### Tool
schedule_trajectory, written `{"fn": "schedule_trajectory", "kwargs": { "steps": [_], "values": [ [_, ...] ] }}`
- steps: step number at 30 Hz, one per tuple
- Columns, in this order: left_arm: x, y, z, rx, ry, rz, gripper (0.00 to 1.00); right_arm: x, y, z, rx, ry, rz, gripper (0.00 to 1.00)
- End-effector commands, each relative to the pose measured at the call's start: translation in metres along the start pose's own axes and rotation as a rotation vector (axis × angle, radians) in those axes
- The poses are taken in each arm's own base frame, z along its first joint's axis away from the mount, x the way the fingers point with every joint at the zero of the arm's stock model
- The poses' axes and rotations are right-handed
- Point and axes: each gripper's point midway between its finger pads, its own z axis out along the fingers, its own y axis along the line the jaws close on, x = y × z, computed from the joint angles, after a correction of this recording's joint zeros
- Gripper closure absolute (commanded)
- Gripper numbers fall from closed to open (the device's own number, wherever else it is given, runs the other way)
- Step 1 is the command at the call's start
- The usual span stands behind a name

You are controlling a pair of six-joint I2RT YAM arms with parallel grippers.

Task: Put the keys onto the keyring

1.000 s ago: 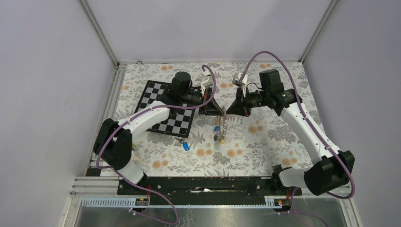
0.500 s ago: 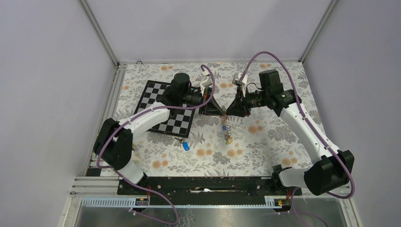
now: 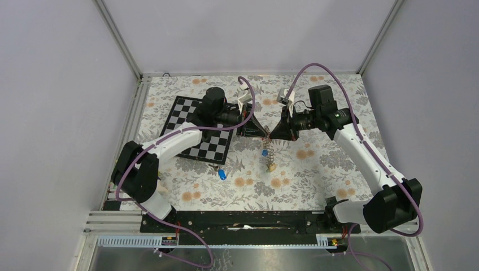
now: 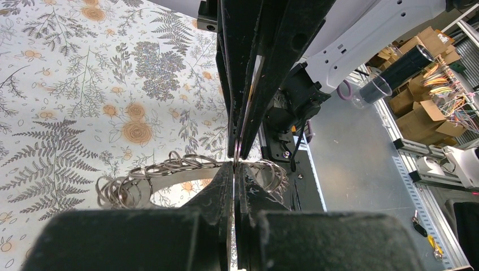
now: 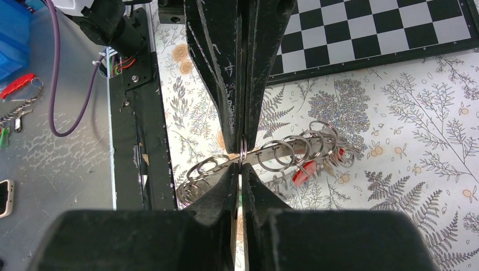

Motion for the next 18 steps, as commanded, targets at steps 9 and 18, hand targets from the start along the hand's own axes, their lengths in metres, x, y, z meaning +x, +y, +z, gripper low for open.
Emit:
{"fn": "schedule_trajectory", "kwargs": {
  "steps": [9,18],
  "values": [
    [-0.022,-0.017,-0.005,0.040,-0.042,0.120,1.00,-0.013,-0.003,-0.002,0.013,-0.024,-0.053,1.00],
    [-0.016,-0.003,-0.010,-0.028,0.041,0.226,0.61,0.006,-0.016,-0.002,0.155,0.157,-0.201,1.00]
  ]
}}
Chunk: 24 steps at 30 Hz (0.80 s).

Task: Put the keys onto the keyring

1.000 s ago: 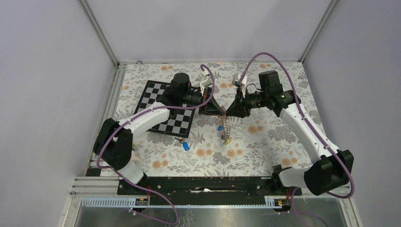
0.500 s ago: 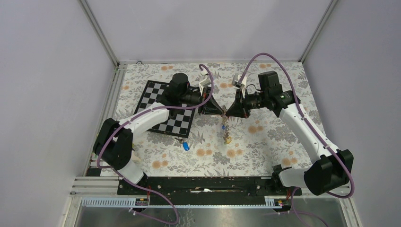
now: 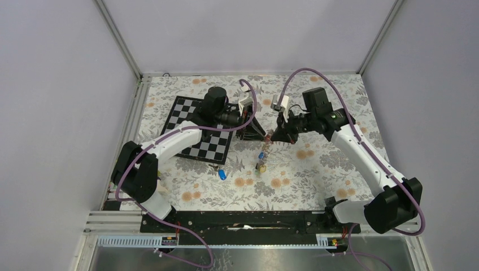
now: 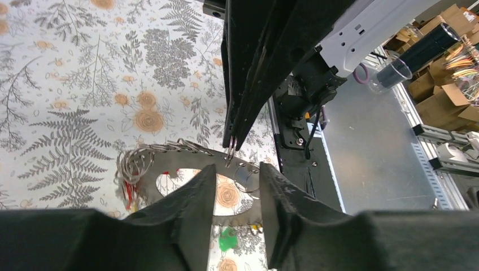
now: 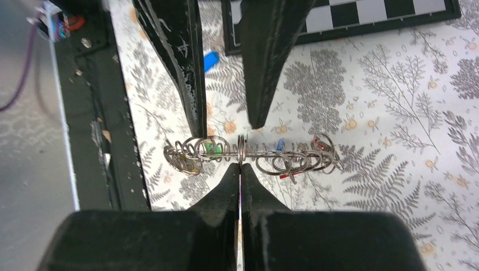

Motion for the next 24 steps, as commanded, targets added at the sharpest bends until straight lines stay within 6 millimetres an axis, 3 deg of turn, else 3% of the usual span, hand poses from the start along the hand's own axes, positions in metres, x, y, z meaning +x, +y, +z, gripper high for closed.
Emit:
{"fn": "schedule_trajectory", "kwargs": {
  "steps": [1,9,24],
  "values": [
    [-0.024,-0.008,-0.009,-0.014,0.024,0.214,0.58,-0.008,-0.010,-0.005,0.093,0.072,-0.138,1.00],
    [-0.020,0.001,-0.010,-0.028,0.060,0.335,0.52,-0.011,-0.004,-0.001,0.088,0.099,-0.170,1.00],
    [-0.017,0.002,0.007,0.033,0.052,0.388,0.66,-0.008,0.009,0.008,0.004,0.076,-0.130,1.00]
  ]
}}
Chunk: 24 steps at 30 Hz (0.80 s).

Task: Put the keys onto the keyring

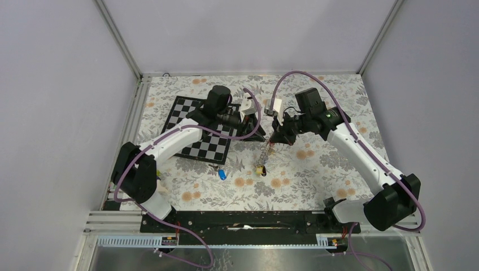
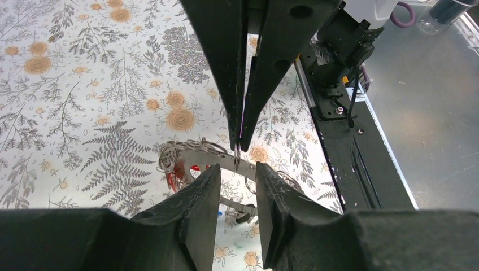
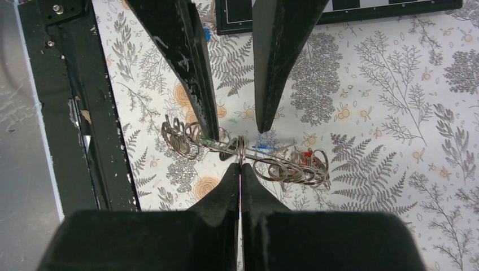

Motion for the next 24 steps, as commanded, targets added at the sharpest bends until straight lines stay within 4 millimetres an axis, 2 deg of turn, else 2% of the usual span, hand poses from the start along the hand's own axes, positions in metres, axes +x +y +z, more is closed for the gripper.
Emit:
{"fn": "schedule_trajectory", "kwargs": {
  "steps": [1,15,17,20,24],
  "values": [
    [-0.024,0.001,0.007,0.029,-0.044,0.110,0.67,-0.022,0.007,-0.002,-0.039,-0.064,-0.039,1.00],
    [-0.012,-0.004,0.011,0.062,-0.037,0.085,0.78,-0.024,0.010,-0.003,-0.045,-0.077,-0.036,1.00],
    [-0.013,-0.004,0.012,0.062,-0.046,0.101,0.84,-0.023,0.010,-0.004,-0.045,-0.077,-0.035,1.00],
    [-0.014,-0.007,0.011,0.072,-0.050,0.109,1.00,-0.023,0.010,-0.003,-0.044,-0.077,-0.034,1.00],
    [-0.009,-0.016,0.007,0.109,-0.029,0.140,1.00,-0.021,0.011,-0.005,-0.034,-0.074,-0.035,0.98]
  ]
}}
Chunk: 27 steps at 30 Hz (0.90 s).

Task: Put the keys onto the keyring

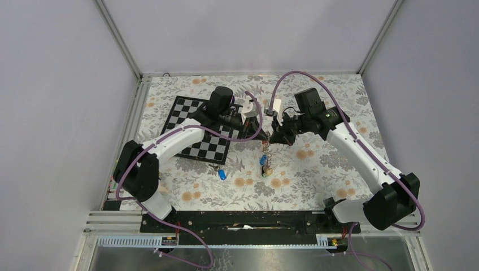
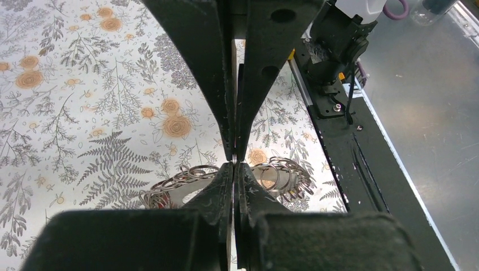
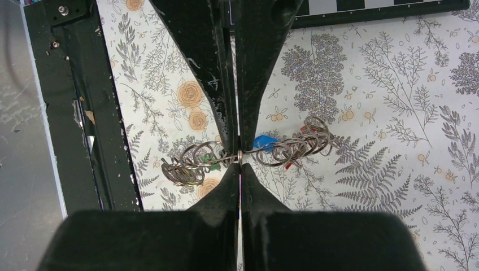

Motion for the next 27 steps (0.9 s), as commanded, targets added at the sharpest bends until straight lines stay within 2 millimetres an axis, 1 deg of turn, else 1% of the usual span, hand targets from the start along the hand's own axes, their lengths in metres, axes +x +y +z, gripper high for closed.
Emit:
{"fn": "schedule_trajectory", "kwargs": {
  "steps": [1,3,5,7,10,14,21,23,25,27],
  "values": [
    [-0.010,-0.015,-0.005,0.078,-0.008,0.136,1.00,-0.021,0.010,-0.009,-0.011,-0.071,-0.049,0.94],
    [-0.006,-0.019,-0.009,0.098,0.021,0.247,1.00,-0.021,0.010,-0.012,-0.005,-0.078,-0.051,0.83],
    [-0.002,-0.025,-0.015,0.119,0.061,0.346,1.00,-0.023,0.010,-0.016,-0.003,-0.091,-0.050,0.75],
    [0.000,-0.026,-0.021,0.123,0.099,0.436,1.00,-0.024,0.012,-0.019,-0.012,-0.104,-0.041,0.69],
    [0.005,-0.025,-0.026,0.112,0.147,0.494,1.00,-0.022,0.016,-0.019,-0.031,-0.111,-0.032,0.62],
    [0.011,-0.028,-0.029,0.125,0.171,0.540,1.00,-0.018,0.019,-0.016,-0.045,-0.109,-0.033,0.59],
    [0.013,-0.040,-0.026,0.172,0.119,0.545,1.00,-0.015,0.022,-0.014,-0.069,-0.112,-0.028,0.59],
    [0.013,-0.043,-0.024,0.184,0.100,0.519,1.00,-0.014,0.024,-0.013,-0.077,-0.115,-0.024,0.59],
    [0.007,-0.043,-0.022,0.181,0.071,0.476,1.00,-0.014,0.025,-0.013,-0.081,-0.118,-0.024,0.59],
    [0.003,-0.045,-0.020,0.172,0.051,0.384,1.00,-0.014,0.025,-0.013,-0.080,-0.124,-0.023,0.59]
  ]
}}
